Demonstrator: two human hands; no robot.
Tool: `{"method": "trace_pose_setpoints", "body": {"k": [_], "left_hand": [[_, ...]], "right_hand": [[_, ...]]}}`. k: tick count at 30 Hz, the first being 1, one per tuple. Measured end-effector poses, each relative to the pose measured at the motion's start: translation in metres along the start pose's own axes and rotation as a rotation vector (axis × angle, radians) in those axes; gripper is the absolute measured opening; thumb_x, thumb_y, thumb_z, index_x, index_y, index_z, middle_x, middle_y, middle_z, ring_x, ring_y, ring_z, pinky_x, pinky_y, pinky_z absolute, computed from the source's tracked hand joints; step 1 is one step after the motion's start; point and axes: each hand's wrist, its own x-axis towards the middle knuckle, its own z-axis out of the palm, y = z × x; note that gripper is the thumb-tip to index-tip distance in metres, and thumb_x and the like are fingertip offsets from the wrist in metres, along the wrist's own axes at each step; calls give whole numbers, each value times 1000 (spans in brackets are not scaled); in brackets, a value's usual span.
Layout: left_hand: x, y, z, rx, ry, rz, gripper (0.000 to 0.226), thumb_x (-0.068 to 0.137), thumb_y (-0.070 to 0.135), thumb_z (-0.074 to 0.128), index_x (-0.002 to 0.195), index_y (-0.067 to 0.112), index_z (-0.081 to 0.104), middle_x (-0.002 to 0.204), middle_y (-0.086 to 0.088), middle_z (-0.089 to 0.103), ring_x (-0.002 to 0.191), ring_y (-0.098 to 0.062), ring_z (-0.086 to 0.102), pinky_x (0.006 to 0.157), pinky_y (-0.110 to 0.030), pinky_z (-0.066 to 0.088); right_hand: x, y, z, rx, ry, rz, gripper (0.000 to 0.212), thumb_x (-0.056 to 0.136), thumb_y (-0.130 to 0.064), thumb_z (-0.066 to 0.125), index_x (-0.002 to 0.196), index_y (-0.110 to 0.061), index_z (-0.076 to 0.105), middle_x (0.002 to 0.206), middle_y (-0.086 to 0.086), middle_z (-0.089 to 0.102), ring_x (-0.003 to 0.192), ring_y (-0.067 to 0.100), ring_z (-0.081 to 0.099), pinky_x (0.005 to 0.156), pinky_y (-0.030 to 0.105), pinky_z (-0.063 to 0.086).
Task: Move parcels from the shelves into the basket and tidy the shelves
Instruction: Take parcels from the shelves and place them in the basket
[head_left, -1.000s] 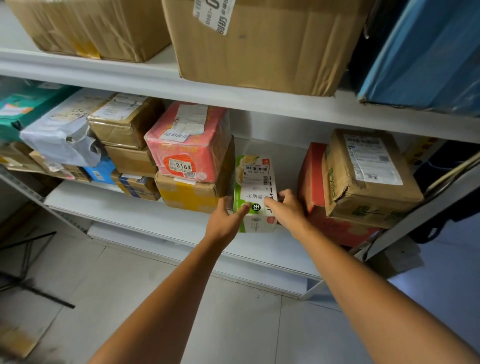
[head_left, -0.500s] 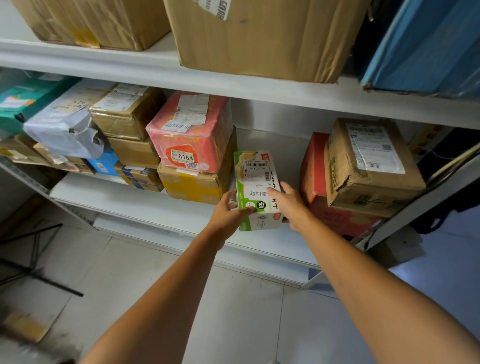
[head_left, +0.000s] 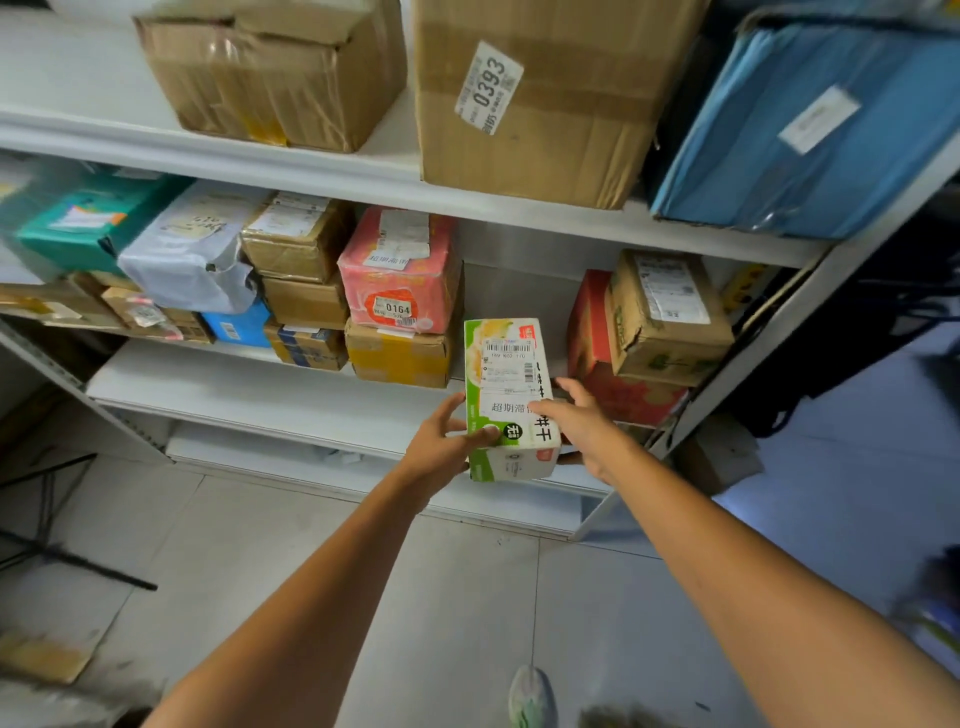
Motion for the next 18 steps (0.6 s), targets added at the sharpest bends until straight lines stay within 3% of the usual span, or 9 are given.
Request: {"method": "trace_pose_setpoints", "body": {"k": [3, 5, 10, 12, 14, 18], "left_hand": [[-28, 6, -11, 32, 15, 20, 77, 76, 20, 83, 141, 30, 42, 135, -6, 54, 112, -28, 64, 85, -43, 58], [-48, 12, -18, 39, 21, 35, 76, 75, 17, 82, 138, 31, 43, 138, 2, 45, 119, -31, 59, 90, -47, 56], [-91, 22, -51, -23, 76, 62, 66, 82, 7, 75, 134, 26, 41, 131, -8, 60, 104, -24, 68, 77, -38, 61], [-106, 27, -72, -56, 132, 77, 62, 86, 10, 72, 136, 26, 40, 128, -8, 62, 100, -23, 69, 74, -38, 61], [-121, 32, -96, -85, 183, 86, 64, 87, 14, 71, 141, 27, 39, 123, -5, 64, 97, -22, 70, 71, -38, 61], [-154, 40, -142, -122, 283, 117, 71, 87, 17, 72, 147, 30, 35, 120, -3, 63, 96, -21, 71, 70, -37, 61]], "right_hand": [[-35, -4, 9, 37, -23, -19, 54, 92, -11, 64, 139, -29, 46, 99, -10, 70, 83, 7, 67, 62, 28, 50], [-54, -8, 19, 44, -39, -37, 42, 92, -7, 60, 130, -25, 57, 111, -2, 72, 82, 7, 70, 63, 29, 55], [-87, -29, 58, 41, -76, -93, 39, 91, -6, 59, 122, -29, 58, 100, -3, 74, 82, 17, 73, 57, 34, 55], [-93, -41, 79, -9, -124, -125, 50, 91, -8, 62, 135, -28, 52, 101, -5, 73, 89, 15, 72, 64, 32, 54], [-99, -54, 104, -68, -172, -158, 65, 91, -8, 63, 148, -27, 39, 99, -5, 71, 88, 12, 70, 61, 28, 52], [-109, -83, 158, -122, -276, -208, 73, 91, -5, 62, 153, -26, 29, 99, -4, 67, 84, 15, 70, 58, 27, 54]]}}
